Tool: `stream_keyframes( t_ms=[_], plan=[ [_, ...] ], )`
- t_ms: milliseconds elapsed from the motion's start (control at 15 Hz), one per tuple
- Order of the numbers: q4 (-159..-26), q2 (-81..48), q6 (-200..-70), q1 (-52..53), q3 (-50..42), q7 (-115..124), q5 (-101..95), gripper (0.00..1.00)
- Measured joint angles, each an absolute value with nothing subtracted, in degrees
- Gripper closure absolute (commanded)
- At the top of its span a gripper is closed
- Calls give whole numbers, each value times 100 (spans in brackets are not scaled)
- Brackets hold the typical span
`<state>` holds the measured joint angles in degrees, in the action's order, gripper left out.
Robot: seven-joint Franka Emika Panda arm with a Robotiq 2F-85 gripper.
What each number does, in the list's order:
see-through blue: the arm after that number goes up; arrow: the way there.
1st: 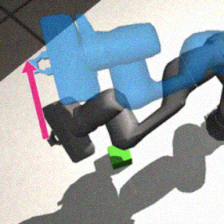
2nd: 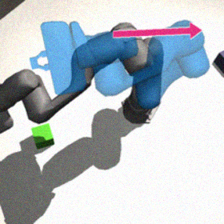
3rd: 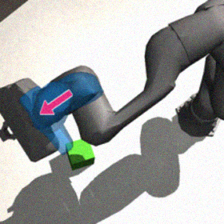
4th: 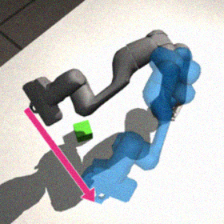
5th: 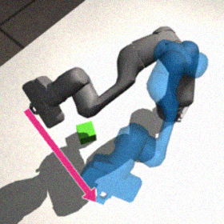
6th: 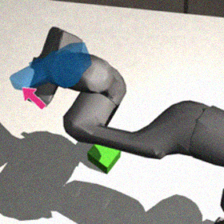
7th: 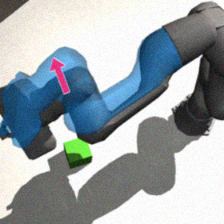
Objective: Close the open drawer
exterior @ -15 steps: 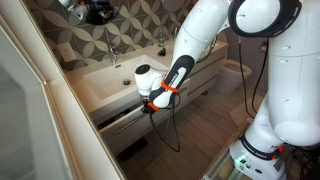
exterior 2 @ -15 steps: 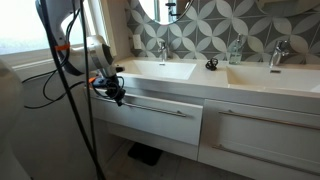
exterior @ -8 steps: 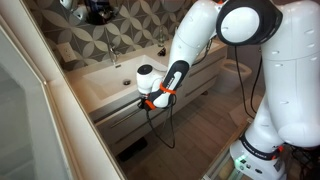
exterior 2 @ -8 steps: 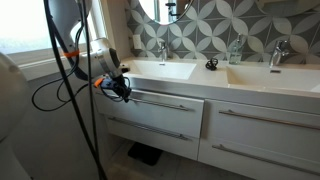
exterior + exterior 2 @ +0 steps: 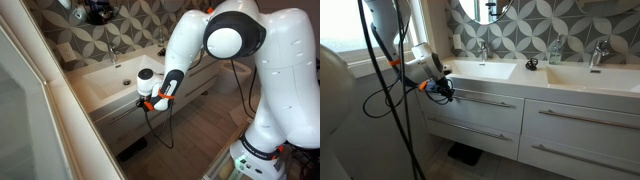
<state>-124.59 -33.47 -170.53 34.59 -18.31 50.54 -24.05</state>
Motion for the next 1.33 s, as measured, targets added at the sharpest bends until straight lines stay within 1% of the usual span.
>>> stream_keyframes(
  t_ms=[200,333,400,467,600,667,1000,1267,1333],
  plan=[
    [-12427,-3496,-17230,3888,-2247,5113,-2328,100],
    [-12419,-3546,-17248,4045,-2365,5080,-2191,100],
    [-12423,-3543,-17212,4054,-2353,4995,-2124,96],
    [-12442,-3524,-17157,4055,-2325,4880,-2083,73],
    [-12557,-3375,-17005,4088,-2278,4673,-2073,69],
    [-12666,-3229,-16891,4096,-2230,4569,-2073,64],
    [-13414,-2044,-16123,4170,-2074,4350,-2117,30],
    [-14017,-833,-15554,3841,-1587,4342,-2224,2],
    [-14135,-549,-15390,3652,-1369,4342,-2223,0]
  ],
)
